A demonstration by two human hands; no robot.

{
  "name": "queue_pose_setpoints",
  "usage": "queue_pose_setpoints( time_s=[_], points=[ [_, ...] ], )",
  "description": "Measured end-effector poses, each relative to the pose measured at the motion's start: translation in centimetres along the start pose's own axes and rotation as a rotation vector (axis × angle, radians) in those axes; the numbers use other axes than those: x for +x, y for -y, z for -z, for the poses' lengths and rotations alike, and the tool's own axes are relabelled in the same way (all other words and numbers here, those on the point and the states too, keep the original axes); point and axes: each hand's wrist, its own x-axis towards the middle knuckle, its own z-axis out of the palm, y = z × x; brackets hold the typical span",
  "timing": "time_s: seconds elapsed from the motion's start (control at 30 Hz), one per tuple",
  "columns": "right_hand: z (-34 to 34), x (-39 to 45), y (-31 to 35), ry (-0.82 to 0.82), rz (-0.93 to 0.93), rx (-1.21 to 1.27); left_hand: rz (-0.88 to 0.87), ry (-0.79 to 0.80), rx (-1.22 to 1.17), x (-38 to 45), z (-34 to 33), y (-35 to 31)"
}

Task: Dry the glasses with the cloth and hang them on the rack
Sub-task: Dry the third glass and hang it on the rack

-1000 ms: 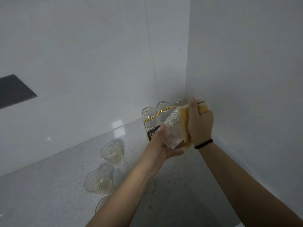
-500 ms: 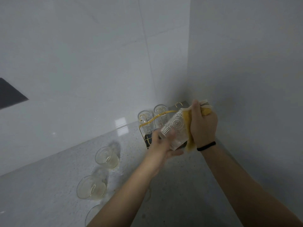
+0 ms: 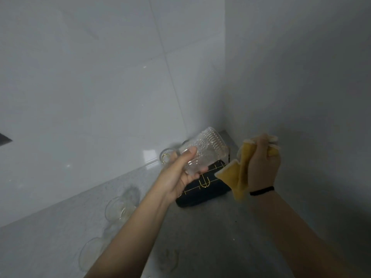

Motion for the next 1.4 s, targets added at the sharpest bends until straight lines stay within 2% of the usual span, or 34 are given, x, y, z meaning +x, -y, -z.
queue_pose_setpoints(
  time_s=[0.07, 0.17, 0.23, 0.43, 0.6, 0.97, 1.4],
  points=[
    [0.4, 0.4, -0.7, 0.006, -0.034, -0.007, -0.119, -0.033, 0.268, 1.8, 0.0, -2.2],
    [0.4, 0.3, -1.6, 0.011, -0.052, -0.033, -0.276, -0.180, 0.740, 4.9, -0.7, -4.7],
    [0.4, 0.1, -2.0, 0.019, -0.058, -0.052, -0.350, -0.217, 0.883, 7.1, -1.2, -5.2],
    [0.3, 1.0, -2.9, 0.034, -0.085, -0.067, -0.452, -0.249, 1.375, 14.0, -3.5, -2.9],
    [0.3, 1.0, -2.7, 0.091, -0.140, -0.014, -0.378, -0.186, 1.756, 17.3, -3.9, 0.0],
    [1.2, 1.4, -4.6, 0.055, -0.200, -0.132, -0.144, -0.078, 1.884, 19.7, -3.7, 2.2],
    [0.8, 1.1, -4.0, 0.046, -0.213, -0.115, -0.114, -0.099, 1.845, 19.4, -4.2, 1.6]
  ],
)
